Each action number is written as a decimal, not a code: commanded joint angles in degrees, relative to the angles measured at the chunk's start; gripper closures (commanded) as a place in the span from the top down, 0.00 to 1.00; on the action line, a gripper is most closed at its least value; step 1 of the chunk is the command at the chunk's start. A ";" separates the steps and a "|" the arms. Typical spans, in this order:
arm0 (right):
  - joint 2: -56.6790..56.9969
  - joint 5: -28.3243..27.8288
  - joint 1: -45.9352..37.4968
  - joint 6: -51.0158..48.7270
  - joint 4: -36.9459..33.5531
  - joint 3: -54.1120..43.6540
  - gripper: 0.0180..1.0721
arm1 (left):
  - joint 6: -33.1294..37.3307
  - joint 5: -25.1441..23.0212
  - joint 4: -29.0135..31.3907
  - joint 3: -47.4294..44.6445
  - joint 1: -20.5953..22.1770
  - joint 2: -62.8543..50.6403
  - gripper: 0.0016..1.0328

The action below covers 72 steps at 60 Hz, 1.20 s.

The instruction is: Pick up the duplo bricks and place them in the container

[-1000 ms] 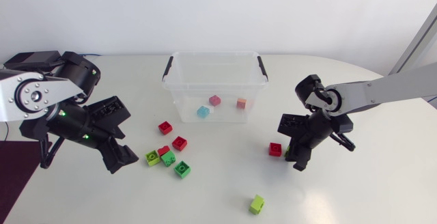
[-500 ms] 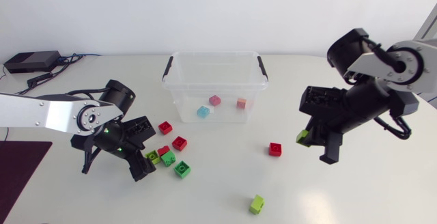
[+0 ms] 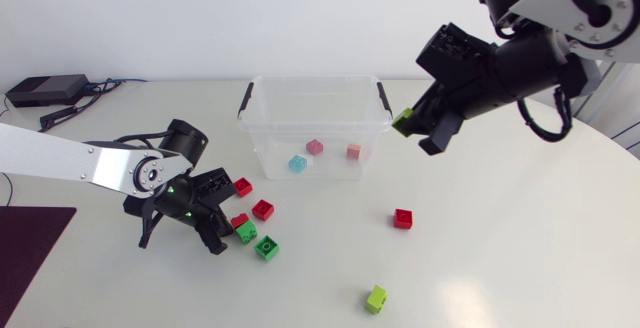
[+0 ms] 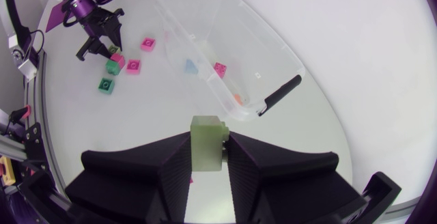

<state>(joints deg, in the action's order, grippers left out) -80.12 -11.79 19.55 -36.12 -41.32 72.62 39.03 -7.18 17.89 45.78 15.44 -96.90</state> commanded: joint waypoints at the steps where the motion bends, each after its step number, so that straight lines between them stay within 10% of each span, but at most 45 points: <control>1: -4.17 -0.60 0.58 3.77 2.91 2.61 0.26 | 0.09 0.24 0.22 0.28 -0.50 -1.45 0.19; 27: -23.95 0.01 1.54 13.00 16.45 15.62 0.29 | -3.08 -1.96 8.57 5.02 -2.43 15.52 0.18; 36: -27.55 2.30 2.16 13.88 18.56 16.68 0.82 | -9.32 -4.25 8.13 11.00 -1.47 17.10 0.18; 41: -27.11 2.39 1.98 14.23 18.56 16.59 0.93 | -13.19 -5.21 6.10 14.69 -1.64 16.57 0.18; 72: -5.14 2.48 -0.22 9.58 15.57 -7.05 0.94 | -28.65 -7.23 -5.85 31.39 4.95 3.12 0.18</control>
<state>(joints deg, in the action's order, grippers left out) -87.31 -9.45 19.70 -24.60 -24.14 70.63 12.69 -13.74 13.10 74.06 18.98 -90.76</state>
